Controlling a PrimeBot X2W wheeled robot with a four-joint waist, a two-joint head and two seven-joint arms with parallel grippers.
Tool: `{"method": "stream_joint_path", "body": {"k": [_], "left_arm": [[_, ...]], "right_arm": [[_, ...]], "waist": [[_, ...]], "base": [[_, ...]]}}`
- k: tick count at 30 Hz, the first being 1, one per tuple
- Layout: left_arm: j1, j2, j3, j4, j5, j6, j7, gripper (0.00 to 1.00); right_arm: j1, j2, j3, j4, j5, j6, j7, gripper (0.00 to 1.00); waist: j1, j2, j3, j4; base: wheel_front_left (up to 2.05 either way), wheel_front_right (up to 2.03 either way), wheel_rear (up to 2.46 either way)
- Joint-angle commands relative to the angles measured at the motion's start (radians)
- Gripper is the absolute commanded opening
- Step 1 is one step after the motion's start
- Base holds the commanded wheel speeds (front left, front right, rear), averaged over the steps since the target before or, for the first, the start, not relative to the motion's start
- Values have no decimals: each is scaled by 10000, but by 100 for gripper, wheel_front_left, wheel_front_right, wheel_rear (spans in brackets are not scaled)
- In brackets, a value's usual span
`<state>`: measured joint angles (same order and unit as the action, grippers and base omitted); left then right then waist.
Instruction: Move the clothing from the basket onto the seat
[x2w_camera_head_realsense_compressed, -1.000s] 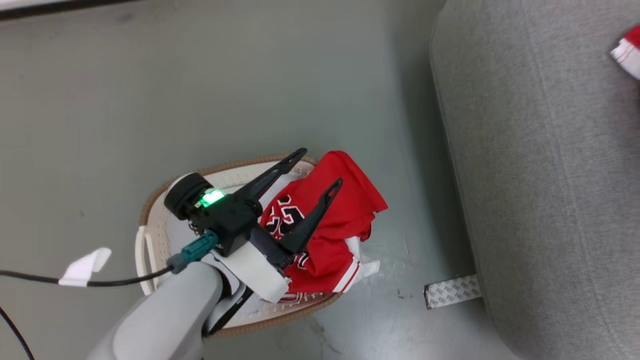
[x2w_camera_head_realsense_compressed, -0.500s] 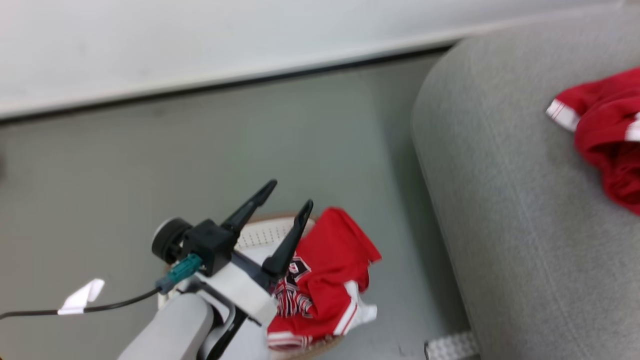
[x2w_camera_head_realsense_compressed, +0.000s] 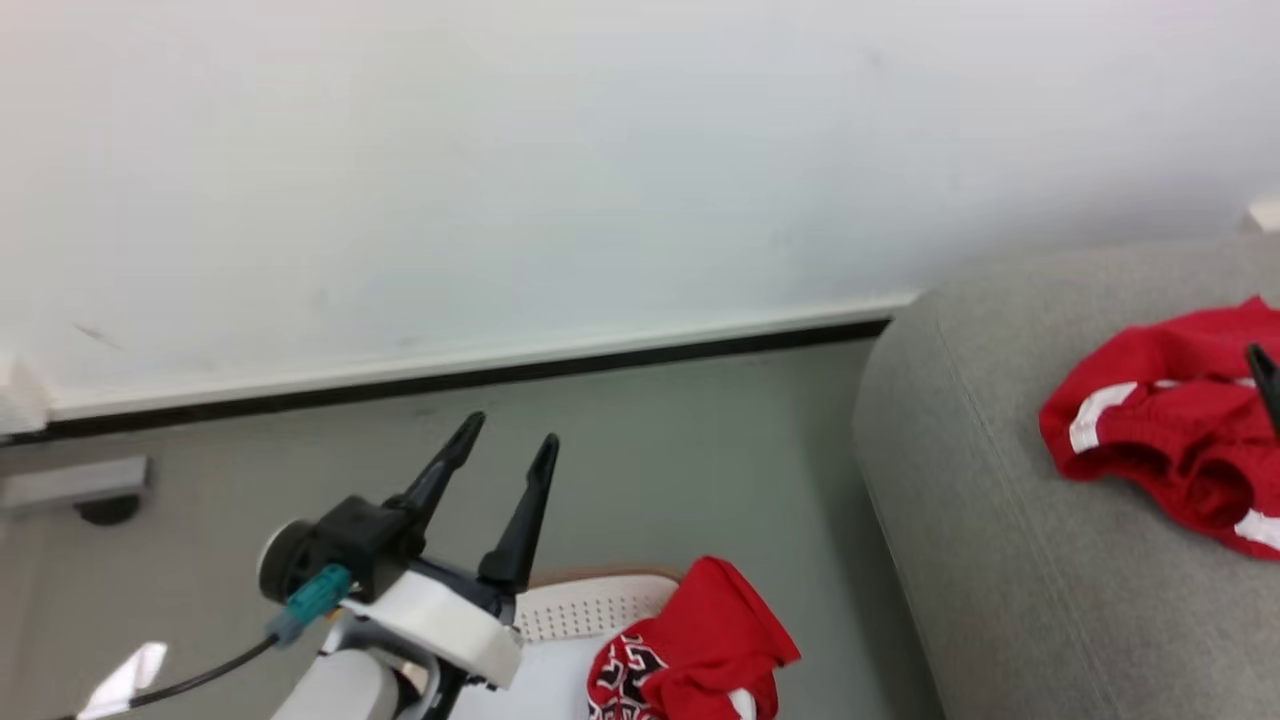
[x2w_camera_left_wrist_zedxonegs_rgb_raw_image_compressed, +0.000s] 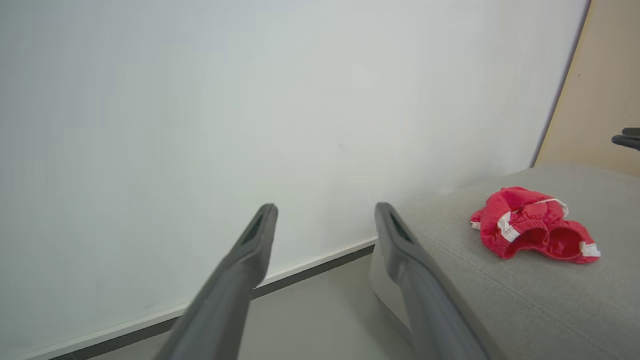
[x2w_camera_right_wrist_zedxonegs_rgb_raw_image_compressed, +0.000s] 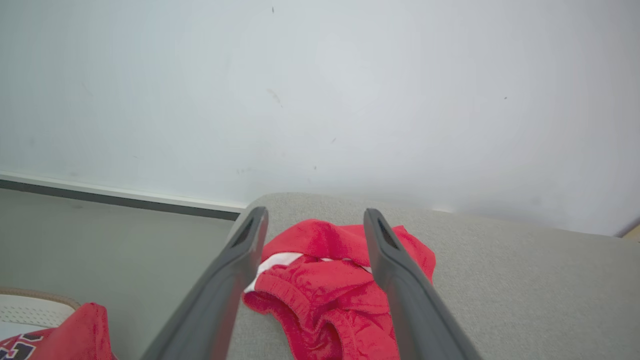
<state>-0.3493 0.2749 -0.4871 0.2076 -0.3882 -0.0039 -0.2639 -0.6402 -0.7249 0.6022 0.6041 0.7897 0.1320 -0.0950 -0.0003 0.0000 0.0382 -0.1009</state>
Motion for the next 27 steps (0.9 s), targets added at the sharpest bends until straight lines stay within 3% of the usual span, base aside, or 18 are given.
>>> {"method": "stream_joint_path", "body": {"k": [1, 6, 10, 17, 22, 27], "left_arm": [[240, 15, 262, -105, 80, 156, -7, 100], [956, -35, 1177, -258, 190, 423, -6, 100], [1523, -80, 1992, -202, 329, 570, -6, 100], [2053, -485, 3012, -95, 882, 477, -7, 100], [2294, -895, 3521, -173, 1378, 173, -6, 100], [2648, -1329, 4024, -176, 1846, -166, -6, 100]], "right_arm": [[298, 178, -262, -187, -86, -25, -314, 100], [1194, 902, -1527, -779, -982, -25, -1370, 100], [2319, 1861, -2935, -1672, -2093, -24, -1649, 100], [4819, 4268, -5582, -4284, -4420, -25, -1701, 100], [6113, 5497, -6336, -5517, -5787, -25, -1688, 100], [6809, 6182, -6468, -5758, -5898, -25, -1690, 100]], "waist": [[3, 0, -494, 369], [3, 0, -686, 610], [3, 0, -743, 755], [3, 0, -674, 1048], [3, 0, -655, 1189], [3, 0, -664, 1221]], "base": [[0, 0, 0], [0, 0, 0], [0, 0, 0], [0, 0, 0], [0, 0, 0], [0, 0, 0]]}}
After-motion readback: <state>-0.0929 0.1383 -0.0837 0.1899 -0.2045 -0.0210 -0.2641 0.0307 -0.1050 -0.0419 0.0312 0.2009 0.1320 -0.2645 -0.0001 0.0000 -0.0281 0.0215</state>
